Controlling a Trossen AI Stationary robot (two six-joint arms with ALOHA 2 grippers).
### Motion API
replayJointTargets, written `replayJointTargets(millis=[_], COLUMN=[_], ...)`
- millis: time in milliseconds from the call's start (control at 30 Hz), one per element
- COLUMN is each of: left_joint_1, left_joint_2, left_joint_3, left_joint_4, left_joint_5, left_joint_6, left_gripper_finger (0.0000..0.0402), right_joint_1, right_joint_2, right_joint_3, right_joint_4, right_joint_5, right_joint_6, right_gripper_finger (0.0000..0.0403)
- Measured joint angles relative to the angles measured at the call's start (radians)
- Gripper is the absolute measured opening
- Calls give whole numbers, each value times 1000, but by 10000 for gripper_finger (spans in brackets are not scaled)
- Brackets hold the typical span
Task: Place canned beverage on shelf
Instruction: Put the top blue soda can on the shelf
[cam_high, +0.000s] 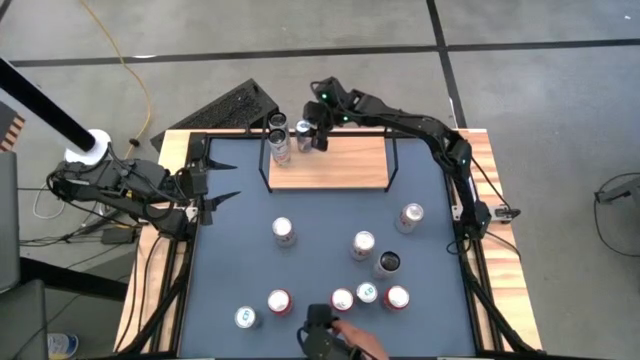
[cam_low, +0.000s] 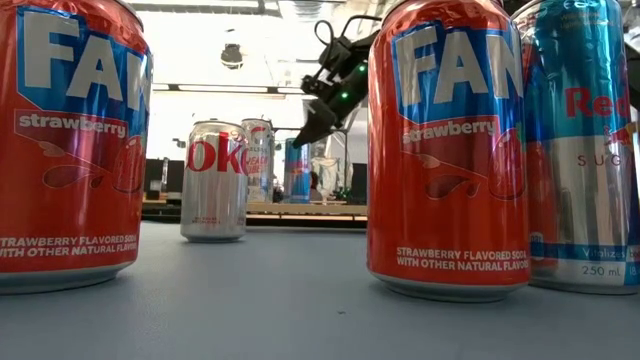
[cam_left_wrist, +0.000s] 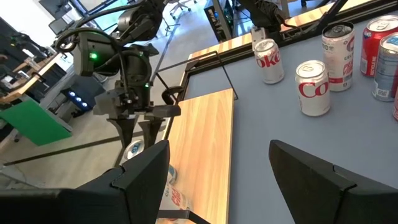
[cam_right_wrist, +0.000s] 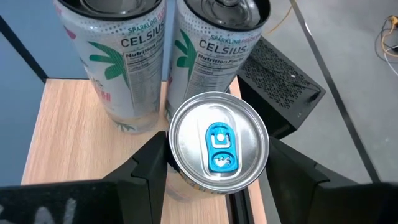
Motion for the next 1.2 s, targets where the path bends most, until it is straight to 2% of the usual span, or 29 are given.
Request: replayJointTargets(millis=[133, 800, 1200], left_joint_1=[0, 0, 0], left_joint_2=[0, 0, 0], left_joint_3=[0, 0, 0], left_joint_4=[0, 0, 0], left_joint_5=[0, 0, 0], left_joint_6=[0, 0, 5], left_gripper_finger=[266, 266, 266], right_joint_1=[-2, -4, -5], right_joint_2=[0, 3, 4], right_joint_3=[0, 0, 2], right_joint_4=[2, 75, 37], right_joint_5=[-49, -57, -60], right_joint_6=[6, 13, 23], right_gripper_finger=[213, 213, 213])
